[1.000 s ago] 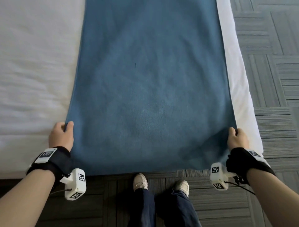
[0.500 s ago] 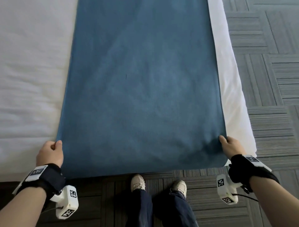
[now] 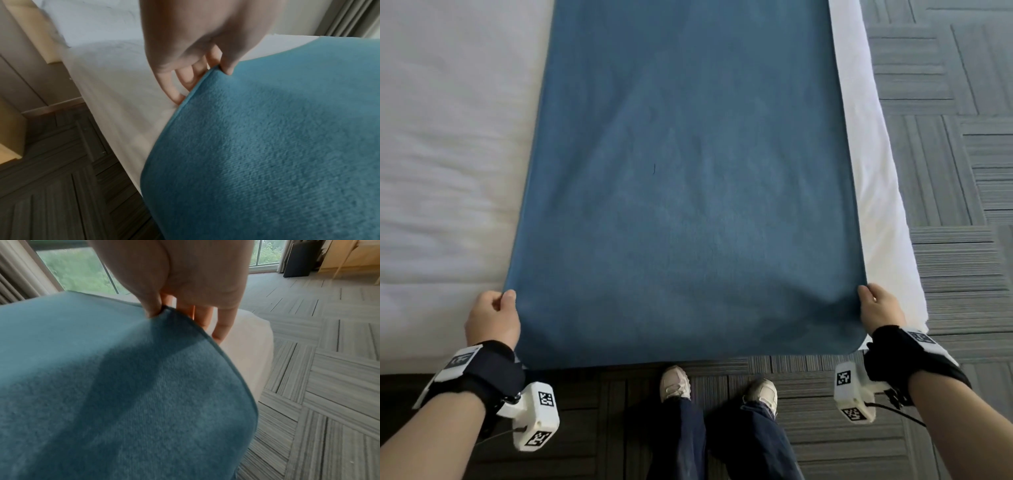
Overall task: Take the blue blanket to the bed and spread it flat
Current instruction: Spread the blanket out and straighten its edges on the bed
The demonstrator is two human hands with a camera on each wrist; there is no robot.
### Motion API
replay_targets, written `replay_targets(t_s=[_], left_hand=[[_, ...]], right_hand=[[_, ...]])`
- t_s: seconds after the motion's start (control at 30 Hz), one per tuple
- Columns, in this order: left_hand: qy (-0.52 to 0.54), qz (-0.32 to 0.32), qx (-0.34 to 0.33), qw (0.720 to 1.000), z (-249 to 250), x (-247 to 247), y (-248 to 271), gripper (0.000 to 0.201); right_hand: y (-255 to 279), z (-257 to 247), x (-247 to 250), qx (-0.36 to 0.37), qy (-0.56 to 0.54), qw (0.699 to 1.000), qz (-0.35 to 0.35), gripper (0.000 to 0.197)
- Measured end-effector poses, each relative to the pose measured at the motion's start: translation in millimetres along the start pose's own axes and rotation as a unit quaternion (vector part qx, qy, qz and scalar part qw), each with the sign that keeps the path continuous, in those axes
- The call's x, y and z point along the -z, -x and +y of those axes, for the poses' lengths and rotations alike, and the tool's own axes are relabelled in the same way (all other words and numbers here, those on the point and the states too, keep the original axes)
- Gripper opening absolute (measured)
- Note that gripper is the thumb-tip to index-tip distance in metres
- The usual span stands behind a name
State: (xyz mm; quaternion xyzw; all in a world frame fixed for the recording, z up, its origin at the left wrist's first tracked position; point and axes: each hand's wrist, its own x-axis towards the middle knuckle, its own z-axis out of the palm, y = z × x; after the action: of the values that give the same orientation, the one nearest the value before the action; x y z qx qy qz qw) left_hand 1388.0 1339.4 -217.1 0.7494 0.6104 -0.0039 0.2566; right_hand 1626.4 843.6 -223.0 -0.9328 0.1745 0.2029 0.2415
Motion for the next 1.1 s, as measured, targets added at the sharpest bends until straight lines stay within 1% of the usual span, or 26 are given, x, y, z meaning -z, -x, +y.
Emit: replay_targets(t_s=[0.07,0.1,0.17,0.2,0.27,0.3,0.37,0.47,0.63,0.73,0.87,0.97,1.03,1.1], left_hand=[[-0.003,-0.014,0.007,1.000,4,0,2,0.029],[-0.007,-0.019,0.008,1.000,8,1,2,0.028],[-0.006,-0.021,-0.010,1.000,19,3,1,0.024],[-0.002,-0.021,-0.033,0.999,27,3,0,0.022],[-0.008,-0.026,-0.085,0.996,44,4,-6,0.019],[-0.019,-0.027,-0.099,0.995,54,4,-10,0.021],[-0.032,-0.029,-0.104,0.994,73,3,-21,0.028],[-0.016,-0.039,-0.108,0.993,103,-2,-42,0.031],[0.006,-0.028,-0.099,0.995,153,-14,-77,0.022],[0.010,-0.015,-0.089,0.996,180,-23,-101,0.024],[0.025,0.023,-0.069,0.997,208,-40,-135,0.027],[0.044,0.046,-0.042,0.997,218,-49,-160,0.039],[0.041,0.062,-0.014,0.997,215,-50,-172,0.040],[0.032,0.071,-0.002,0.997,211,-49,-179,0.038]], right_hand=[[-1,-6,3,-0.020,0.026,0.999,-0.025,0.022],[-2,-11,3,-0.029,0.037,0.998,-0.031,0.022],[-2,-23,2,-0.044,0.046,0.998,-0.021,0.029],[-2,-32,1,-0.045,0.044,0.998,-0.007,0.033],[-4,-51,0,-0.021,0.032,0.999,0.028,0.038],[-7,-60,0,-0.005,0.023,0.999,0.043,0.040],[-16,-79,1,0.015,-0.002,0.998,0.062,0.045],[-36,-108,3,0.019,-0.027,0.998,0.063,0.052],[-84,-159,5,0.009,-0.055,0.997,0.053,0.052],[-115,-184,7,0.008,-0.067,0.996,0.052,0.049],[-155,-214,5,0.013,-0.082,0.995,0.055,0.043],[-173,-220,2,0.021,-0.070,0.995,0.075,0.032],[-180,-215,2,0.026,-0.056,0.994,0.091,0.027],[-184,-212,4,0.017,-0.047,0.994,0.098,0.025]])
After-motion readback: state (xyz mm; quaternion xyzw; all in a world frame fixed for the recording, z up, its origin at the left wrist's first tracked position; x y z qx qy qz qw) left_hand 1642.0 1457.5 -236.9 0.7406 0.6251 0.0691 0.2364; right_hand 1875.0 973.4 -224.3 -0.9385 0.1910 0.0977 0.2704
